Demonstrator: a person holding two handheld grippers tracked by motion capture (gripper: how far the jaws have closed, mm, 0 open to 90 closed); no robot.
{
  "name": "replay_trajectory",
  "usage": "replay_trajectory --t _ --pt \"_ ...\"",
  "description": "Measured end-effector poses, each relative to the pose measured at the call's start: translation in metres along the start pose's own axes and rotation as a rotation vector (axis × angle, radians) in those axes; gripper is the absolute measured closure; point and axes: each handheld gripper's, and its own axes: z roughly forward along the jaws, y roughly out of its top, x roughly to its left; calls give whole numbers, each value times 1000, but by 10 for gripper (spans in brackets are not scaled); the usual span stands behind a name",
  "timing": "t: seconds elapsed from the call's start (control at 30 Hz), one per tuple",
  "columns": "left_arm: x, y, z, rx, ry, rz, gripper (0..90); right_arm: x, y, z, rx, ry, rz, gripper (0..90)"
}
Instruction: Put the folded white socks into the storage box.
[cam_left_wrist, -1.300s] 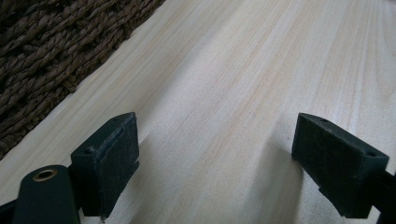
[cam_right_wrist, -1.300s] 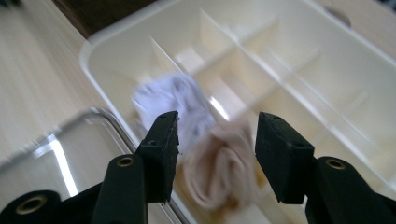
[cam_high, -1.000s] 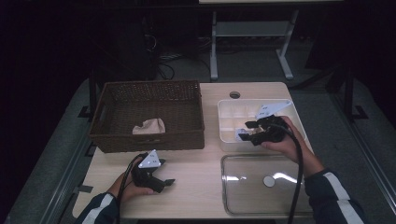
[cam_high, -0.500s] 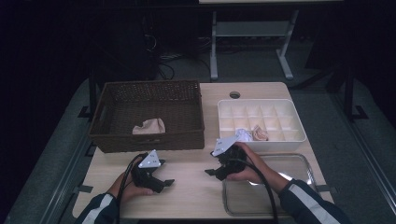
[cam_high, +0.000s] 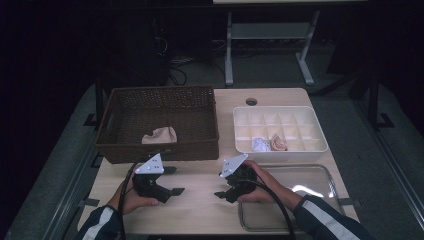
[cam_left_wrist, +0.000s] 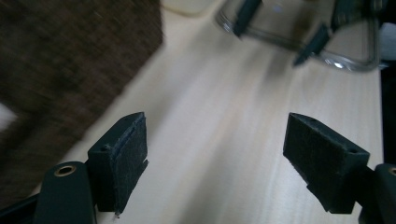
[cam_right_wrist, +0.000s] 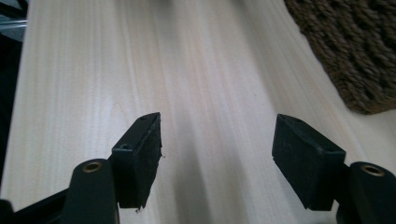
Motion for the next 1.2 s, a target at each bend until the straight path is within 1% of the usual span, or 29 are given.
replay_trajectory --t 0.07,0.1,0.13,0.17,0.23,0.27,0.3,0.33,0.43,0.5,0.57,0.6,0.63,0.67,0.7,0.77,0.8,0.83,0.87,0.9,0.93,0.97,1.0,1.03,1.07,1.1,1.13,1.17,1.2 --pt "1 8 -9 -16 30 10 208 1 0 0 6 -1 2 322" --pt "2 12 -14 -26 59 13 208 2 -1 0 9 2 3 322" --pt "4 16 -19 -41 84 16 207 2 -2 0 7 10 -6 322" --pt "7 19 -25 -55 97 15 205 2 -2 0 12 9 -6 322" --pt "13 27 -34 -62 142 33 204 2 -2 0 12 7 -9 323" --pt "18 32 -40 -76 151 29 203 3 -2 0 10 11 0 323" --pt "22 37 -44 -73 166 29 203 3 -1 -1 10 4 -10 323" --pt "27 42 -46 -70 189 36 202 4 -1 -1 5 6 -3 324" --pt "44 54 -50 -52 220 33 198 4 -1 0 7 7 -4 324" --pt "59 62 -50 -46 237 19 198 5 -1 1 13 8 -4 324" --pt "76 68 -46 -24 246 3 198 6 -2 2 17 8 -23 324" --pt "85 70 -43 -20 263 -11 198 7 -2 3 17 9 -24 324" --pt "94 72 -41 1 275 -19 198 7 -2 3 19 11 -25 324" --pt "100 73 -39 11 275 -30 197 8 -2 3 23 11 -16 324" --pt "108 75 -36 15 277 -42 197 8 -2 3 21 11 -27 324" --pt "124 77 -27 58 288 -54 198 9 -3 4 25 15 -38 324" --pt "129 77 -23 76 291 -59 198 8 -3 5 23 10 -58 324" --pt "137 76 -17 105 311 -50 204 8 -4 4 24 10 -52 324" --pt "143 77 -13 127 291 -74 213 9 -4 4 26 14 -38 324" --pt "148 78 -10 132 287 -78 213 9 -4 4 28 15 -32 325" --pt "151 79 -8 145 293 -69 213 8 -5 5 28 14 -33 325" --pt "156 80 -4 177 306 -41 221 7 -5 6 31 15 -32 325" --pt "160 81 -1 194 292 -48 231 7 -6 6 35 19 -23 325" --pt "164 80 7 218 261 -77 227 7 -7 7 36 23 -23 325" --pt "167 79 12 258 253 -65 223 7 -8 8 43 26 -22 325" --pt "169 79 16 286 242 -48 225 6 -8 8 45 30 -23 325" --pt "173 77 20 346 196 -56 227 6 -9 9 48 33 -22 325" --pt "175 76 23 369 179 -61 226 7 -10 9 56 41 -10 325" --pt "177 75 26 385 170 -78 227 6 -10 9 54 45 -17 325"
